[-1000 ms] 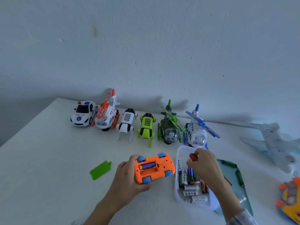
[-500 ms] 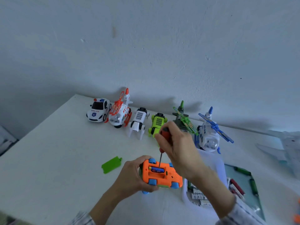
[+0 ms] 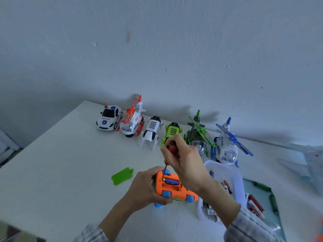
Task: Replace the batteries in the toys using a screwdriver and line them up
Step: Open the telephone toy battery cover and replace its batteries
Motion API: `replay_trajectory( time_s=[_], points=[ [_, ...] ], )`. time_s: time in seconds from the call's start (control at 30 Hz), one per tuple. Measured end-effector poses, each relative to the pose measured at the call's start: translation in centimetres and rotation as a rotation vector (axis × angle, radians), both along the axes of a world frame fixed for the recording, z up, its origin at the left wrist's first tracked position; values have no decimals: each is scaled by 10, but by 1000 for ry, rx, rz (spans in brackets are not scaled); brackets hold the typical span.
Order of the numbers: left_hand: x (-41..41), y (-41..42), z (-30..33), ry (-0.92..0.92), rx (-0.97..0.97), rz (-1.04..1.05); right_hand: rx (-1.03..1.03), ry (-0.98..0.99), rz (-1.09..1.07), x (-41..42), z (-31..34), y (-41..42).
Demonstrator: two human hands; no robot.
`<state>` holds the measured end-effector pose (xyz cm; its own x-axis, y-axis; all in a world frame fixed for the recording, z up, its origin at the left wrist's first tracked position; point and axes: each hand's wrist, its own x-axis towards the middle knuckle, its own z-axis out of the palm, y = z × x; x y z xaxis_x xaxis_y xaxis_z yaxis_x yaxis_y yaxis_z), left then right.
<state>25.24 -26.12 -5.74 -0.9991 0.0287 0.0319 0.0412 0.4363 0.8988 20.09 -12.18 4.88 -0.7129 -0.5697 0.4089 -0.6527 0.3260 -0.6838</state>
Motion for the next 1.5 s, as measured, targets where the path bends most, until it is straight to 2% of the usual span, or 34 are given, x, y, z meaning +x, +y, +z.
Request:
replay_trajectory(
  time_s=[0.17,0.4,0.47,0.57,0.67,0.9,1.1,1.23,1.3,1.43,1.5],
  points=[
    [-1,-1,-4,8,-2,-1,53,-7,18,-4,-1,-3],
    [-1,-1,-2,12,-9,-4,32,-98,-196,-9,-3,-12],
    [-2,-2,-3,18,-23,-6,60,-53,-130,-7,0,-13],
    [-1,-2,-4,17,-38,4,209,5,74,-1,8,-18],
    [-1,-2,-6,10,-59,14,315,97,184,-1,14,-29],
    [2,2,-3,14,-109,-12,321,64,229,-9,17,-35],
    [1,2,-1,-6,-62,-1,187,65,171,-14,28,-25],
    [2,4,2,-35,-12,8,-144,-147,-148,-29,23,0],
    [2,4,2,-45,-13,3,-239,-286,-229,-36,7,13],
    [2,3,2,-65,-9,14,-218,-642,-250,-43,-43,30],
    [2,5,4,-73,2,16,-146,-740,-245,-45,-63,32]
  ],
)
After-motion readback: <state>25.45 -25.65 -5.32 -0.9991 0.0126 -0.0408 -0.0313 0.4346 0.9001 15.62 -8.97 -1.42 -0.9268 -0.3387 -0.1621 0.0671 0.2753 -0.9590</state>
